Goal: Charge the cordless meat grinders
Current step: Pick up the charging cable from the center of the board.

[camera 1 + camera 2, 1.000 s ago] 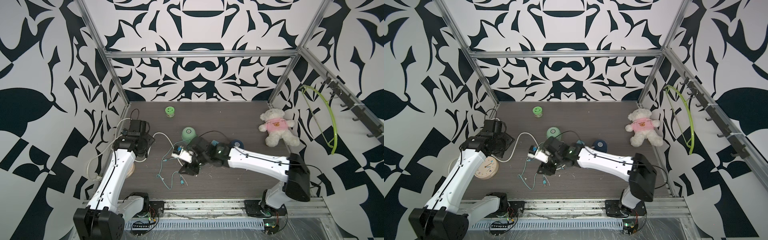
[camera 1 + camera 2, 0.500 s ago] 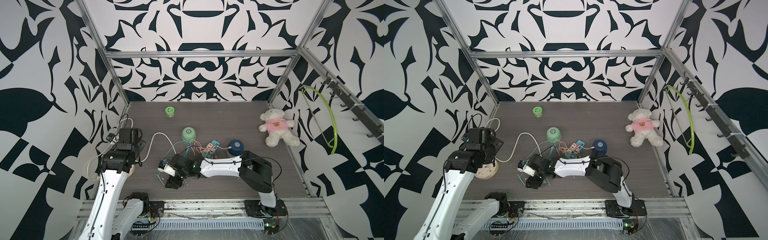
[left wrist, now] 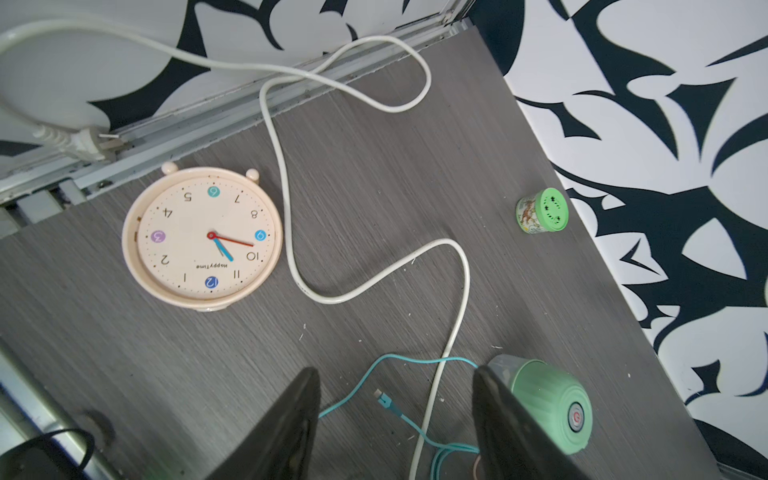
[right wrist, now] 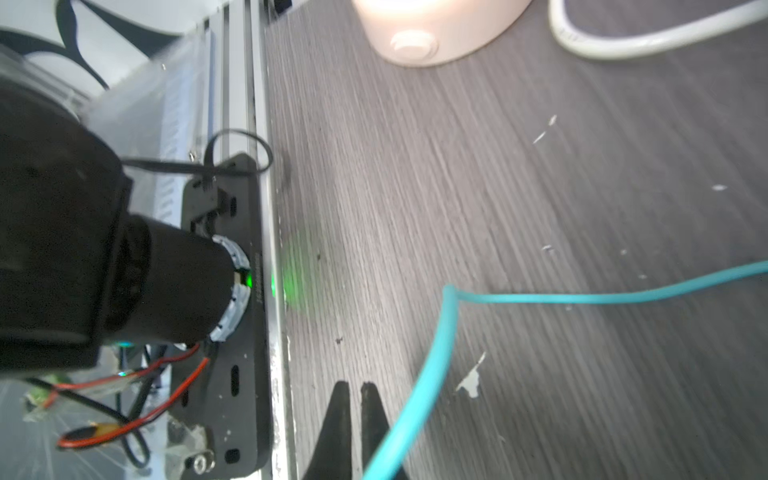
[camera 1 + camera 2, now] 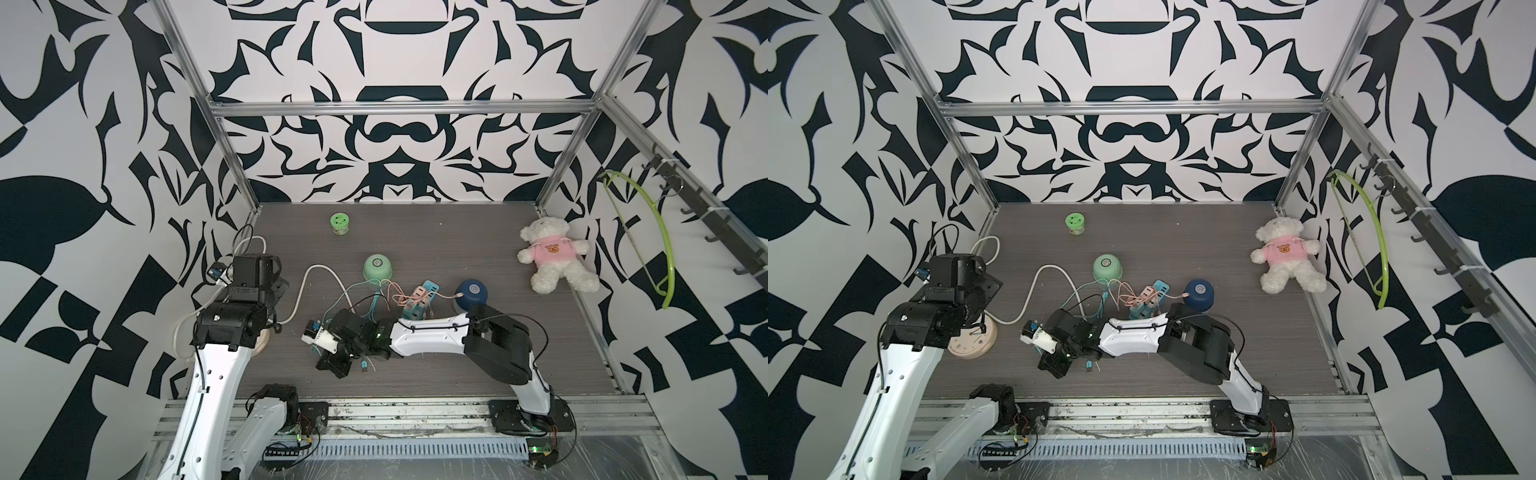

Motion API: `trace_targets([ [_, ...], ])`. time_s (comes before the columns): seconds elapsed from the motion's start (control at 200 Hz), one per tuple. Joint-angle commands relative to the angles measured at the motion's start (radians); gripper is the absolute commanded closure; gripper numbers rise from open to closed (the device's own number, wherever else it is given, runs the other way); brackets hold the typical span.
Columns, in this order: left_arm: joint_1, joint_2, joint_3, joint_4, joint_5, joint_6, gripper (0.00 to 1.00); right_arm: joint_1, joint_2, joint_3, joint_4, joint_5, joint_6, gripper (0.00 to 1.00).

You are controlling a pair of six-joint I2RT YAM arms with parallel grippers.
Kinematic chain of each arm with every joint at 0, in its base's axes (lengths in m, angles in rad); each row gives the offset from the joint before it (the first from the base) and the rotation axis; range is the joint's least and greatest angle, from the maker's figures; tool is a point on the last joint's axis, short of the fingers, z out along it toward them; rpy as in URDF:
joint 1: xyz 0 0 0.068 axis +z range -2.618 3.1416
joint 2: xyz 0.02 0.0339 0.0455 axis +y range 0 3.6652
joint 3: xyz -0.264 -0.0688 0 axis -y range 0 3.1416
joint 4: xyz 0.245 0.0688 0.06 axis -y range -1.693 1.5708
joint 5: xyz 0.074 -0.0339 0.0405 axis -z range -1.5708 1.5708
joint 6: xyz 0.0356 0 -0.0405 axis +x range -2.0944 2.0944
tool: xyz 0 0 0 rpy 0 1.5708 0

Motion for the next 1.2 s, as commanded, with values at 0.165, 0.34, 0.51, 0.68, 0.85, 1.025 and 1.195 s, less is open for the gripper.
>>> trace_targets([
  [0.165, 0.004, 0.031, 0.188, 0.264, 0.160, 0.321, 0.38, -0.239, -0.219, 0.381, -0.157, 0.020, 0.119, 1.00],
  [0.34, 0.004, 0.109, 0.346, 0.343, 0.249, 0.424, 0.36, -0.404, -0.181, 0.763, -0.304, -0.035, 0.177, 1.00],
  [0.51, 0.003, 0.173, 0.389, 0.418, 0.299, 0.458, 0.37, -0.568, -0.119, 1.072, -0.342, -0.040, 0.235, 1.00],
  [0.68, 0.004, 0.249, 0.362, 0.534, 0.438, 0.464, 0.38, -0.712, -0.066, 1.249, -0.326, -0.033, 0.288, 1.00],
  [0.85, 0.004, 0.341, 0.333, 0.653, 0.602, 0.469, 0.39, -0.814, -0.061, 1.319, -0.281, -0.025, 0.322, 1.00],
  [1.025, -0.019, 0.454, 0.315, 0.707, 0.673, 0.472, 0.41, -0.870, -0.093, 1.334, -0.274, -0.025, 0.311, 1.00],
  [1.195, -0.054, 0.535, 0.331, 0.756, 0.705, 0.504, 0.40, -0.904, -0.141, 1.255, -0.297, -0.030, 0.255, 1.00],
])
